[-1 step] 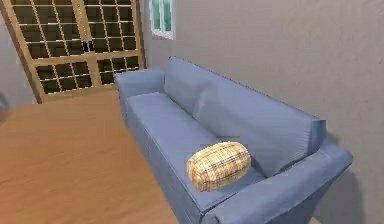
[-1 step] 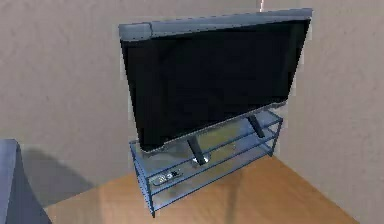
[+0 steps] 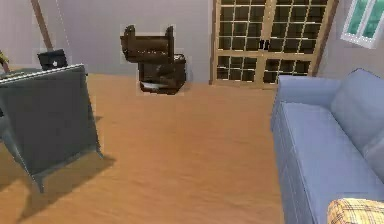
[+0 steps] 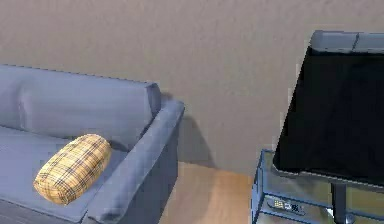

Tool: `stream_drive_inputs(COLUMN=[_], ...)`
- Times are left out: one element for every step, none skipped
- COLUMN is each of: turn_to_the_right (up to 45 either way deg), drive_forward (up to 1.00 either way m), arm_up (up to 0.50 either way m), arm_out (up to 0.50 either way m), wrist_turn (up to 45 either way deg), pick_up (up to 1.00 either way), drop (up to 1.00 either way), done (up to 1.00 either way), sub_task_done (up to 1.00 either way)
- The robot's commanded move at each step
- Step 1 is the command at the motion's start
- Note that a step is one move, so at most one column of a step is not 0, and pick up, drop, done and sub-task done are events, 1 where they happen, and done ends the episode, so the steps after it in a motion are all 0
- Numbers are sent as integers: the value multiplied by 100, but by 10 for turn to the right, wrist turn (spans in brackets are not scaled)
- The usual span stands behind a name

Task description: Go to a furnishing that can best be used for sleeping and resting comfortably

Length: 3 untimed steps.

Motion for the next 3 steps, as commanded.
stream_drive_inputs(turn_to_the_right=[-450, -300, -30], drive_forward=[0, 0, 0], arm_up=[0, 0, 0], arm_out=[0, 0, 0], wrist_turn=[0, 0, 0], pick_up=[0, 0, 0], drop=[0, 0, 0], done=[0, 0, 0], sub_task_done=[0, 0, 0])
